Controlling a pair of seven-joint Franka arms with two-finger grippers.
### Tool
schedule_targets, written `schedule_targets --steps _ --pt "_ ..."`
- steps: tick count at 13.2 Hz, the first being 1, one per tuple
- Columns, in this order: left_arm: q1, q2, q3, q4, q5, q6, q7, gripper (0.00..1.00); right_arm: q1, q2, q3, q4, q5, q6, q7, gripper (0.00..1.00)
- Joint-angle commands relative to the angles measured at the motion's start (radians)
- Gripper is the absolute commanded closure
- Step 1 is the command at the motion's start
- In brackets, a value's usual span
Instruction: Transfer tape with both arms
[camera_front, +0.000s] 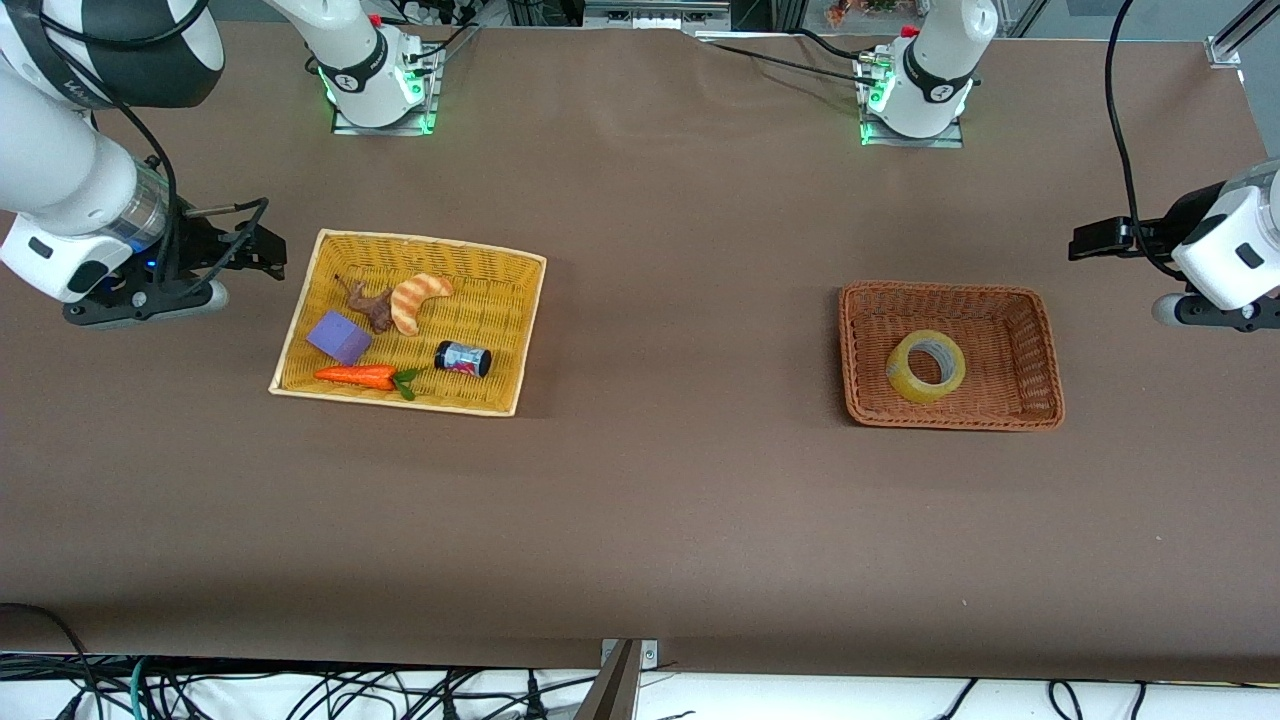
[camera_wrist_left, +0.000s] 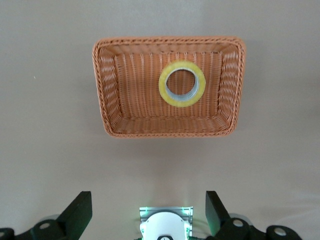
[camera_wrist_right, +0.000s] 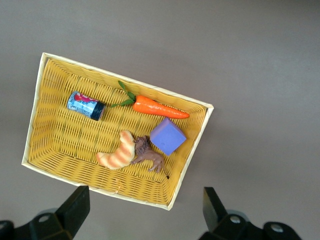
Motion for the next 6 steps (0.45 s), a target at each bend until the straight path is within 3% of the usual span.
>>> schedule_targets --steps 1,6 --pt "0.001 -0.006 -0.003 0.012 -0.027 0.019 -0.005 0.0 -0.007 -0.001 0.002 0.009 0.013 -0.012 -0.018 0.0" --pt "0.006 -0.006 -0.002 0.012 -0.025 0.042 0.004 0.0 -0.007 0.001 0.002 0.004 0.013 -0.012 -0.017 0.0"
